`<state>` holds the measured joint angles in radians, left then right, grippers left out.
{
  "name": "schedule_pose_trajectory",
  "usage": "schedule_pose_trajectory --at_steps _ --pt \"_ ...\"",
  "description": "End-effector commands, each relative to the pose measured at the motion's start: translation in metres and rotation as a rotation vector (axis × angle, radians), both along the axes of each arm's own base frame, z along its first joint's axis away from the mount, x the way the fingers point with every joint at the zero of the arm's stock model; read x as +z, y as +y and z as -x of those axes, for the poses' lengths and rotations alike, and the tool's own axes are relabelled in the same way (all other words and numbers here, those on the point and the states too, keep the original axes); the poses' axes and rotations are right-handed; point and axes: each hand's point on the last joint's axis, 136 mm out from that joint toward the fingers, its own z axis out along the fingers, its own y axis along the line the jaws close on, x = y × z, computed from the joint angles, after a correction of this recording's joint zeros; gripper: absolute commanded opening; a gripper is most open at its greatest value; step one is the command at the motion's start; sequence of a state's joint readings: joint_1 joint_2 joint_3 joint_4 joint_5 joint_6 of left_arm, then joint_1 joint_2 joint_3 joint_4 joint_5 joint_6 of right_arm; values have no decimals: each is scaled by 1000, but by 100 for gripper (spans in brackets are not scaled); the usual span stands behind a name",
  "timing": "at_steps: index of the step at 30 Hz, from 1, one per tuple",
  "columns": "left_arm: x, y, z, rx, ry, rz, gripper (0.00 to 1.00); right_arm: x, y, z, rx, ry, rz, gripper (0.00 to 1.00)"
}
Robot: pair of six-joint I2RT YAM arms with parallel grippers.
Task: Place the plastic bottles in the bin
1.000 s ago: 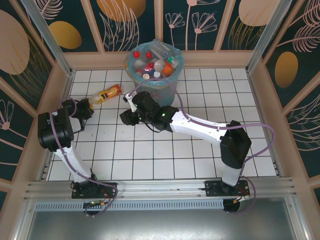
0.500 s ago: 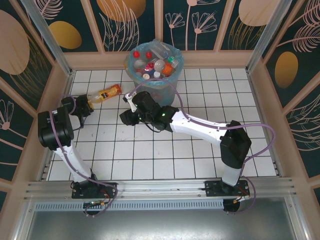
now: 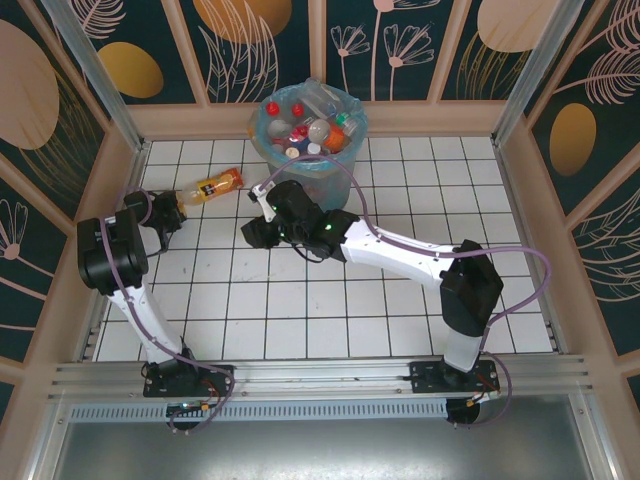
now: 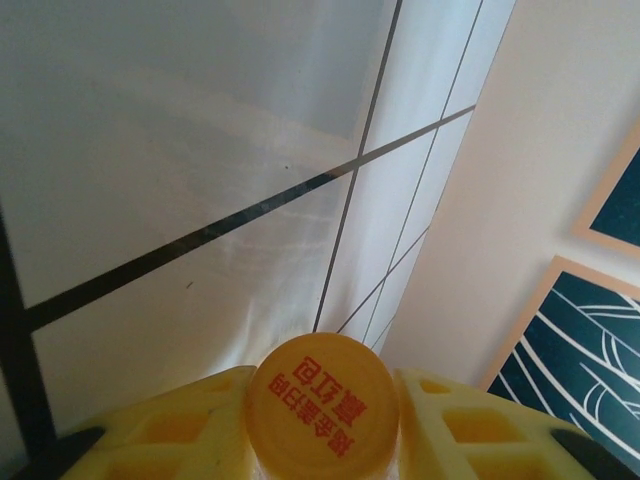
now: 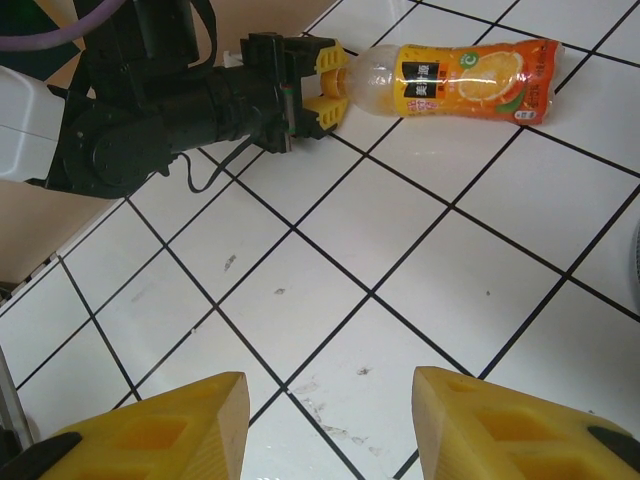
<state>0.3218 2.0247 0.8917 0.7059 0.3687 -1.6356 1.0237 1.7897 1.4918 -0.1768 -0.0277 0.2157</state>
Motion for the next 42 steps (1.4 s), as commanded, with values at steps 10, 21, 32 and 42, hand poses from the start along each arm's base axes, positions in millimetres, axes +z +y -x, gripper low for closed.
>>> schedule_pose_trajectory --at_steps 10,21,32,42 --pt "29 12 -12 2 -33 -86 21 19 1 -2 1 -19 -33 47" --pt "135 19 -14 -75 -136 -387 0 56 -10 0 -17 -98 -78 46" --pt "313 13 35 -66 -287 -817 0 144 -48 4 -94 -276 -166 45" --pt "481 -88 68 -201 -542 -1095 0 235 -147 3 -362 -521 -211 45"
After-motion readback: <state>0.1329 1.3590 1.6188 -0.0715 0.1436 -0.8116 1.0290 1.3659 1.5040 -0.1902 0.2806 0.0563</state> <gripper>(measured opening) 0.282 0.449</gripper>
